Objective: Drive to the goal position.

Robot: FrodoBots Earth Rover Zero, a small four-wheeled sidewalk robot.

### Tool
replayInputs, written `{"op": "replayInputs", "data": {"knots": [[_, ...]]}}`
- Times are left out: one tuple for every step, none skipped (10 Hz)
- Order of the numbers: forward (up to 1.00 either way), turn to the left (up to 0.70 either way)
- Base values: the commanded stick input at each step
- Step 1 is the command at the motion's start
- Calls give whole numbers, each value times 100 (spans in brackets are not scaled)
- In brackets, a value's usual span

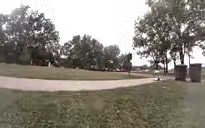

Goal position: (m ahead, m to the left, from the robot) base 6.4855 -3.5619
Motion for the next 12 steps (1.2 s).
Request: {"op": "replayInputs", "data": {"knots": [[70,-14],[70,-14],[70,-14],[70,-14],[70,-14],[70,0],[70,0],[70,0],[70,0],[70,0],[70,0],[70,0]]}}
